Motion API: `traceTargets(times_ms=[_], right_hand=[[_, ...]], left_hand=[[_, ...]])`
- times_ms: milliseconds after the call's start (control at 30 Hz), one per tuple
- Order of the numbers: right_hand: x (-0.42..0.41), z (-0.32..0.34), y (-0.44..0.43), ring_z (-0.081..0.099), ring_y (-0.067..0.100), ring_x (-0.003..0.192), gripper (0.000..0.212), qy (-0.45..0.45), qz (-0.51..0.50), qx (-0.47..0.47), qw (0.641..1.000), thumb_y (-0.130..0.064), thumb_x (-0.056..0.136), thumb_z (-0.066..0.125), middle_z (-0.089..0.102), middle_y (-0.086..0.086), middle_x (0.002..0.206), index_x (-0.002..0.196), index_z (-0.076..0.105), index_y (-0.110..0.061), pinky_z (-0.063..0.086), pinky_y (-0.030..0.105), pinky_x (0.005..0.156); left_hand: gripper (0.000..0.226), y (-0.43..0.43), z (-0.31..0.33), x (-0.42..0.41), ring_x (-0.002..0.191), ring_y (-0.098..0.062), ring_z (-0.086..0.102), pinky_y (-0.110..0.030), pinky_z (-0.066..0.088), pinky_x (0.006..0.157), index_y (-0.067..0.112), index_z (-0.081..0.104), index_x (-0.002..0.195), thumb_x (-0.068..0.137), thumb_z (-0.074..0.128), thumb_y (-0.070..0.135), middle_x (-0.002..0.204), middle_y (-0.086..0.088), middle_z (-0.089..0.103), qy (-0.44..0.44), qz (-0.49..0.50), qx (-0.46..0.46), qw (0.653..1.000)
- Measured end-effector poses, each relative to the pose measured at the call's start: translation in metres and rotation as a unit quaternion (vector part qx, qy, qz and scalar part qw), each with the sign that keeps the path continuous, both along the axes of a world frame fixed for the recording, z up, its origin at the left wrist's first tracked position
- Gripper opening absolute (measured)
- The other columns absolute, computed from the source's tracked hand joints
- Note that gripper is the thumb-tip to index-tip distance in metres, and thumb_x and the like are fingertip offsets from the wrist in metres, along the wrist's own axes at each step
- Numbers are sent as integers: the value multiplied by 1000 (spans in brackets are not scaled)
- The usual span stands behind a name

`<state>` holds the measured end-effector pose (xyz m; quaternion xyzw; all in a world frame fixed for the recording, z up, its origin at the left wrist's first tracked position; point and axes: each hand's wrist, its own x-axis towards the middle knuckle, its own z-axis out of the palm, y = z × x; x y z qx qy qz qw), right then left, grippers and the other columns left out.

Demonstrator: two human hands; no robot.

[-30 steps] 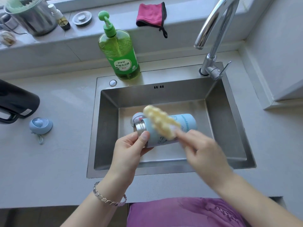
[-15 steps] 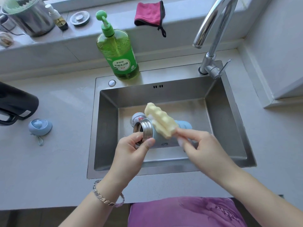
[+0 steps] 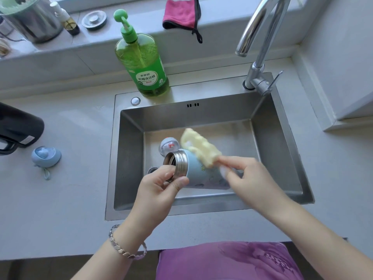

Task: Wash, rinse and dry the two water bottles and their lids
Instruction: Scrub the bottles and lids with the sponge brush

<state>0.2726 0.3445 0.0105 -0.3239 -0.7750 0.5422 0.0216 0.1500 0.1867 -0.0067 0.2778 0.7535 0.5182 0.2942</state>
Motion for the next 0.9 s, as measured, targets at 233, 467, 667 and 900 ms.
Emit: traceTargets(times_ms=[233,467,667,900], right_hand=[[5,-8,12,56,1,70,25,-52,-61,-18,997,-15,91,54,62,-22,70,111,69,-22,43,20,74],[10,-14,20,42,2,43,26,-23,-92,-23,995,-16,92,53,52,-22,49,112,68,-23,31,10,46],[13,-22,27,24,4,37,46,-37,-202,-344,916,-63,79,40,69,15,103,109,59,-33,20,14,37],[10,-25,43,23,6,43,85,50,-134,-494,858,-82,46,63,52,-3,81,113,63,-30,20,13,35]], left_hand=[[44,-5,-4,-3,72,-23,46,-36,36,69,-2,59,77,70,63,42,75,-33,53,-25,36,5,999],[22,1,2,-4,74,-23,54,-34,43,70,19,70,81,72,63,38,74,-15,61,-26,24,40,999],[27,5,11,-10,98,-9,64,-20,49,85,38,71,97,78,61,21,101,16,70,7,-62,105,993],[20,5,2,-25,109,-7,59,-22,47,91,21,66,98,79,61,20,112,17,63,152,-185,42,970]])
